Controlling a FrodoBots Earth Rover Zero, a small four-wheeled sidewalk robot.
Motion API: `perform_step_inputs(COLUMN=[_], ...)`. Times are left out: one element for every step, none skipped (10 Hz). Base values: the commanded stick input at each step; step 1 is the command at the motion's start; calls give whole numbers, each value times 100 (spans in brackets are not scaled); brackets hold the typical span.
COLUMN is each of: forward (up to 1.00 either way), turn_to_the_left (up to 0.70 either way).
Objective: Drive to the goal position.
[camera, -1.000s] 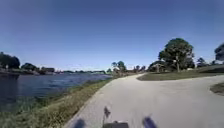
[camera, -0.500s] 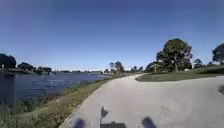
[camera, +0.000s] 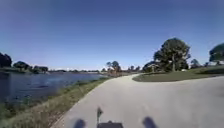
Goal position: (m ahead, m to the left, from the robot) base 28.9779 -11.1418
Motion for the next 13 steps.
perform_step_inputs(forward=[85, 85, 85, 85, 85, 85, 85, 85, 85, 85, 85, 85, 85], turn_to_the_left=[0, 0, 0, 0, 0, 0, 0, 0, 0, 13, 34, 34, 34])
